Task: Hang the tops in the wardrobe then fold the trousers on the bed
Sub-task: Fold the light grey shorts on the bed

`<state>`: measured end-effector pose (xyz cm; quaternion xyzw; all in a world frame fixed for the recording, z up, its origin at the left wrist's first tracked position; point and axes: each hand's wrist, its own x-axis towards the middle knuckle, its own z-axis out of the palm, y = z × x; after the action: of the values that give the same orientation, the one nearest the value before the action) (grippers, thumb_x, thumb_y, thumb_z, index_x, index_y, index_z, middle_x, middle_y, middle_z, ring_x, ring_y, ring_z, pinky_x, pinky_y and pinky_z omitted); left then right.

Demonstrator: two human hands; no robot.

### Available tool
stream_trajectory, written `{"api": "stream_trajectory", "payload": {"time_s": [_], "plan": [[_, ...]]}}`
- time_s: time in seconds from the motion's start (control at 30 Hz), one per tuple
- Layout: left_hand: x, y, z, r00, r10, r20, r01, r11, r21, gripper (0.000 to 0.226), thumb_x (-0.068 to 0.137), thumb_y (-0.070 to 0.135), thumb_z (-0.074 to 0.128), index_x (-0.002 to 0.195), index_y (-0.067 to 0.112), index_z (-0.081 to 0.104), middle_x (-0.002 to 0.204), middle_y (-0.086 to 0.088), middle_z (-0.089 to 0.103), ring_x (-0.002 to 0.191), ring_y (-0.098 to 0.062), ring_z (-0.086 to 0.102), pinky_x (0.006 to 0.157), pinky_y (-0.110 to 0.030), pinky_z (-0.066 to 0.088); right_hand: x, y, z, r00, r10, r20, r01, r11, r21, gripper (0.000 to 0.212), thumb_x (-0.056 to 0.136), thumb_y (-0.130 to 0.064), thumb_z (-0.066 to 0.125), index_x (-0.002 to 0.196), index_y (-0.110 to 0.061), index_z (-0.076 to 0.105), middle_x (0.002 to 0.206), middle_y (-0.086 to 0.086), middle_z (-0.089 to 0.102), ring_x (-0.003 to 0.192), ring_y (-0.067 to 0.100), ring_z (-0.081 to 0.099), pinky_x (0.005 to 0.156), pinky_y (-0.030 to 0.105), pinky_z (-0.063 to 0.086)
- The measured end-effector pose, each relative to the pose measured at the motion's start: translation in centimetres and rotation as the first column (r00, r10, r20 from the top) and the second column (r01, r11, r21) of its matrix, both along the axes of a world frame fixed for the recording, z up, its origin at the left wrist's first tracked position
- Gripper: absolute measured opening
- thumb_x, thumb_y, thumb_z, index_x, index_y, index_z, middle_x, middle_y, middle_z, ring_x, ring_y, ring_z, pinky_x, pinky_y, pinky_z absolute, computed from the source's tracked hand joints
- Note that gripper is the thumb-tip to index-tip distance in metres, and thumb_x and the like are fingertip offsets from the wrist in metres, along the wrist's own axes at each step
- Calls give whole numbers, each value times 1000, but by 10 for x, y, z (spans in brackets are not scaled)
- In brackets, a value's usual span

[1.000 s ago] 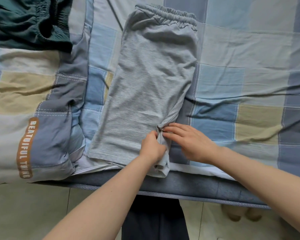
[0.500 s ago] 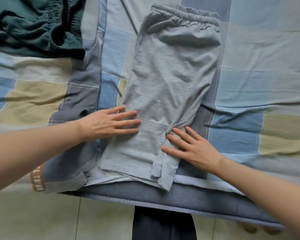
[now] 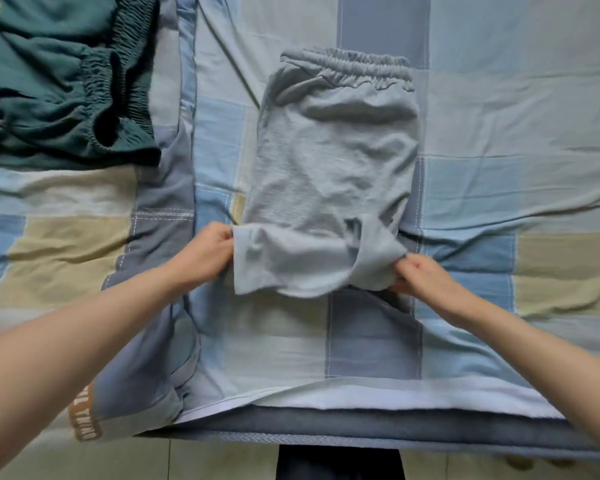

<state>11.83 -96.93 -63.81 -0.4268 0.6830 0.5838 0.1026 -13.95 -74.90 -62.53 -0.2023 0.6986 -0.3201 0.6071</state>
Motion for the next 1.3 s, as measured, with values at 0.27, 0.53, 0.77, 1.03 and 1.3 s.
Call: {"api": "stream_trajectory", "payload": {"time_s": [0.27,0.53,0.77,1.03,1.3], "plan": [[-23,-10,-7,879,459,129,-477,850,224,75,60,77,71,90,8,70,97,-16,71,90,-29,65,91,-42,50,-10,-25,-9,944,-328,-20,327,934,143,28,98,-36,48,89,-12,61,94,12,67,84,25,65,82,42,54],[-6,5,-3,896,443,28,-443,896,6,18,94,18,62,76,13,64,71,4,64,71,-18,58,69,-22,50,-13,-9,-2,882,-472,-12,472,880,56,7,92,-8,59,95,-14,58,90,2,61,76,13,65,71,30,59],[-5,-55,2,735,-616,282,499,211,-840,68,76,-7,35,141,12,45,146,-13,47,131,-36,44,108,-46,36,-58,-15,20,60,201,-978,-730,677,95,70,75,6,35,143,-12,44,146,16,41,137,33,35,110,48,31],[-64,-98,-18,215,-812,542,634,-306,-710,66,89,6,30,153,23,26,160,-4,26,145,-33,27,116,-51,21,-90,-51,-25,-374,272,-887,-875,214,434,70,89,-3,39,152,-28,23,158,4,22,145,28,23,116,49,19],[-69,-103,-34,270,-848,455,639,-196,-744,54,100,19,27,154,23,26,160,-3,24,148,-29,22,118,-48,22,-92,-58,-57,-181,237,-954,-913,319,253,45,105,-13,22,148,-21,35,153,1,34,142,24,30,113,44,30]]}}
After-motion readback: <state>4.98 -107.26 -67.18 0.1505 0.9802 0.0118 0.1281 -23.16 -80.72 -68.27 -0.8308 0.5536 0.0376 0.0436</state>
